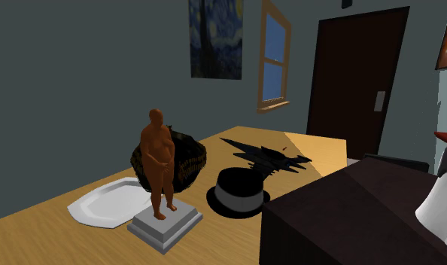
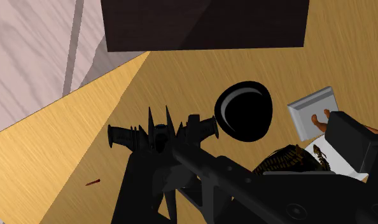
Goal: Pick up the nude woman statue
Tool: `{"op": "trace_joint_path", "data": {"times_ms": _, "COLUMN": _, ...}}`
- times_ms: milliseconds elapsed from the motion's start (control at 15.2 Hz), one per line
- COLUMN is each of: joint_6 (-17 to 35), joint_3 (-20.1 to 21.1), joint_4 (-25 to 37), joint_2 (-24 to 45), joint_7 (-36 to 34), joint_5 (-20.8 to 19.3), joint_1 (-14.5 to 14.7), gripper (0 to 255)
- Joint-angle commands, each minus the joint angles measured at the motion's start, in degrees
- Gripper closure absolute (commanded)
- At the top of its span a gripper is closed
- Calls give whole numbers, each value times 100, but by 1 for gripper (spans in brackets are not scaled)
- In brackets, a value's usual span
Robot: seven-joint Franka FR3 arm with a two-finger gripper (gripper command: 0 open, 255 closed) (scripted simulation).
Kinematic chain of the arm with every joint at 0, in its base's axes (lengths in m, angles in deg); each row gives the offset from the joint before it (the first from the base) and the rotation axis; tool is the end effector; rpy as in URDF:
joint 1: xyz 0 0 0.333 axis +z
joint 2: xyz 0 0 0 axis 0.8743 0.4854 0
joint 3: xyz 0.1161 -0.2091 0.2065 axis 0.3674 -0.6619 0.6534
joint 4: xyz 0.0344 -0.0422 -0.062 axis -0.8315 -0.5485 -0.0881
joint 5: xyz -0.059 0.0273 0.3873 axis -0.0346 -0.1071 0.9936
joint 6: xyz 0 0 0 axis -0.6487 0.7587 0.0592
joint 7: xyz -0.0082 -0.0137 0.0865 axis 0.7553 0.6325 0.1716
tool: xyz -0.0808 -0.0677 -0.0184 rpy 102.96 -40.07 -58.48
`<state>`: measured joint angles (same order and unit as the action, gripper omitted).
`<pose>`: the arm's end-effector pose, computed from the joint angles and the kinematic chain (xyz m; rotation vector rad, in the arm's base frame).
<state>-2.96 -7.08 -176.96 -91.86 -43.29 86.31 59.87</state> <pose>0.3044 -0.0022 0.5920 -3.0738 -0.0353 0.1763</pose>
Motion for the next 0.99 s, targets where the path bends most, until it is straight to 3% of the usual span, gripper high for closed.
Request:
{"op": "trace_joint_path", "data": {"times_ms": 0, "joint_6": 0, "joint_3": 0, "joint_4": 0, "joint_2": 0, "joint_7": 0, "joint_5": 0, "joint_1": 0, "gripper": 0}}
{"op": "trace_joint_path", "data": {"times_ms": 924, "joint_6": 1816, "joint_3": 1383, "joint_4": -200, "joint_2": 1487, "joint_7": -1548, "joint_5": 984, "joint_1": 440, "gripper": 0}}
